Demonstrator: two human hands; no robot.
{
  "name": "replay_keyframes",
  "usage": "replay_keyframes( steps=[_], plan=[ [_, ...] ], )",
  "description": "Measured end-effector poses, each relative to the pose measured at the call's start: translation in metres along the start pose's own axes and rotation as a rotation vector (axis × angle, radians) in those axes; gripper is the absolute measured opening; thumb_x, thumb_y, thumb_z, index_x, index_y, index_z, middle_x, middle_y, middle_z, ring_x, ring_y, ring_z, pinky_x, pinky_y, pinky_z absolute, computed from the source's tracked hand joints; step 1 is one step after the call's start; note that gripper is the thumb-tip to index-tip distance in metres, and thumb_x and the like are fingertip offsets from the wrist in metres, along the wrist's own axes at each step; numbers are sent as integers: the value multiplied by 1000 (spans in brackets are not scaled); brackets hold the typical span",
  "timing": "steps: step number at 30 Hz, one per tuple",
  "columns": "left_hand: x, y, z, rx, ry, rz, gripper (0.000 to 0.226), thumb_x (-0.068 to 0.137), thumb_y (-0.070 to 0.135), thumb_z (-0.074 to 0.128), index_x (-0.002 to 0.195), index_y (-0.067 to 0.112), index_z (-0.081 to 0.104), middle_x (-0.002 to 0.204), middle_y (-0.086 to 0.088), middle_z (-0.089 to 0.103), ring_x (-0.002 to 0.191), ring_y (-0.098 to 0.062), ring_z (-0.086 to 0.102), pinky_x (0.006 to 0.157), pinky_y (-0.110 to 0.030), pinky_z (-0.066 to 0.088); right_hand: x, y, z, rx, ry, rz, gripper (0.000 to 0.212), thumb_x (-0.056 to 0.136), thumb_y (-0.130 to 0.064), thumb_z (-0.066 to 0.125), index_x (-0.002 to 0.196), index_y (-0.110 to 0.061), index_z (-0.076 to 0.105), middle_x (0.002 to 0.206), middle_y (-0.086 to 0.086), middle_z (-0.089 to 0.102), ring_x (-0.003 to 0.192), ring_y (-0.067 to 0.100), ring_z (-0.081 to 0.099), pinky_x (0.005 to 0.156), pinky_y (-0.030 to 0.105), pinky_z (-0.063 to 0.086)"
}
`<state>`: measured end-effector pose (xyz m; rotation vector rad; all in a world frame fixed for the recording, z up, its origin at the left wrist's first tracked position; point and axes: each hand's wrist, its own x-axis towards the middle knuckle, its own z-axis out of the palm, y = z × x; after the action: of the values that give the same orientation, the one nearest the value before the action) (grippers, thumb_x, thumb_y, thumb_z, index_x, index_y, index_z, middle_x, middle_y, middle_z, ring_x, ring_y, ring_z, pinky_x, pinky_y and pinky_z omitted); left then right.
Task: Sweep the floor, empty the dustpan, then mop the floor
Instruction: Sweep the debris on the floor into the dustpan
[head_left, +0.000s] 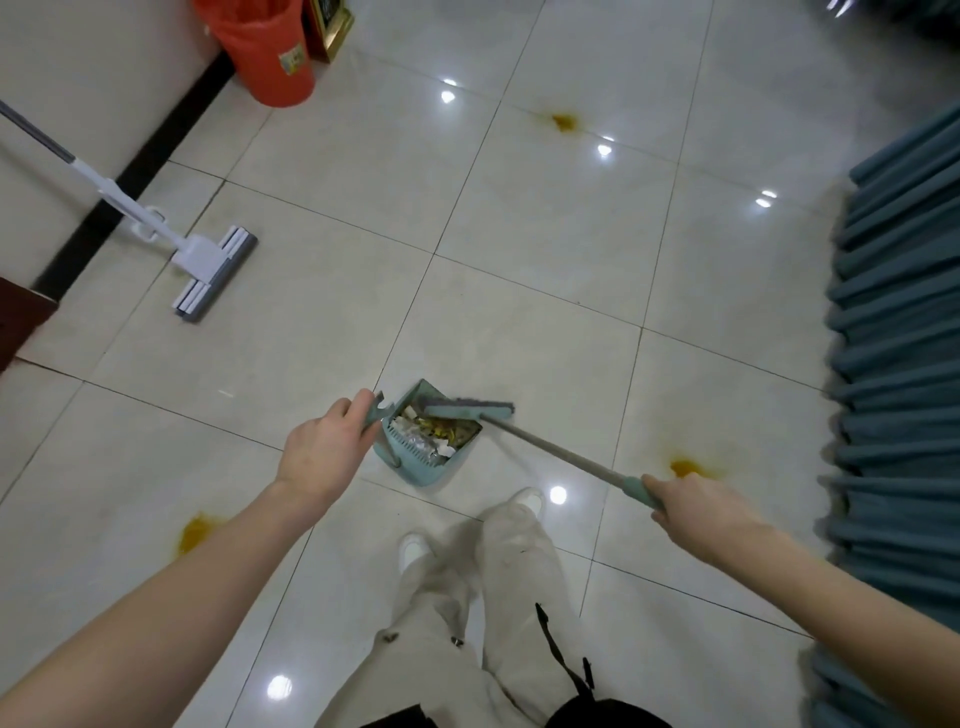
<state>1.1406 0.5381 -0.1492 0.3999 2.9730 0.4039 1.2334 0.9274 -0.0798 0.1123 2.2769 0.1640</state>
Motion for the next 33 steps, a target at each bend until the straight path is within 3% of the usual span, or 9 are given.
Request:
replay_keyframes(
  steps=[5,7,10,16,19,25,30,33],
  plan=[
    [-17,-10,-6,-22,-33,-36,27,93,34,55,99,23,31,84,-9,62,60,-41,61,50,-34,37,11,-18,2,105,30,70,27,98,-27,45,123,-18,48,87,2,49,74,24,51,61,29,41],
    [-22,-17,-7,-39,-59,-64,25,94,36,52,100,23,31,86,-8,61,65,-42,62,52,-36,39,24,-30,4,114,49,82,26,97,-20,43,122,-16,49,84,1,48,71,22,51,54,28,38],
    [-30,-23,-5,-74,-68,-88,25,94,36,51,99,25,30,87,-9,61,66,-43,61,54,-40,46,36,-46,13,69,36,99,30,96,-11,40,124,-15,48,79,0,44,61,15,45,43,25,28],
    [-28,-24,-2,-80,-65,-82,25,94,36,52,99,24,30,86,-9,61,65,-42,61,54,-39,45,16,-49,35,-96,6,14,42,93,-5,41,133,-16,39,69,-4,32,63,16,47,44,25,29],
    [-28,-25,-3,-65,-68,-59,25,94,36,52,101,24,31,88,-9,62,65,-42,61,54,-39,45,2,-32,37,-84,11,6,38,95,-11,43,132,-21,40,69,-4,35,55,12,38,44,25,30],
    [-39,-26,-4,-85,-68,-27,24,95,35,52,103,24,33,91,-8,63,67,-40,62,55,-37,43,-24,-11,37,64,-28,62,27,98,-32,46,124,-29,50,91,-1,58,75,18,58,52,24,40],
    [-54,-18,0,-71,-66,54,29,92,32,58,103,25,33,87,-8,65,58,-40,61,49,-38,46,-41,-9,58,188,-23,167,34,99,-31,44,133,-29,45,88,-4,55,71,14,55,51,22,39],
    [-59,-12,4,-62,-81,91,27,92,34,57,103,26,34,87,-6,65,59,-39,62,49,-37,46,-46,-10,67,232,-14,226,26,98,-28,45,123,-23,51,80,-5,50,72,16,56,51,24,40]
  ],
)
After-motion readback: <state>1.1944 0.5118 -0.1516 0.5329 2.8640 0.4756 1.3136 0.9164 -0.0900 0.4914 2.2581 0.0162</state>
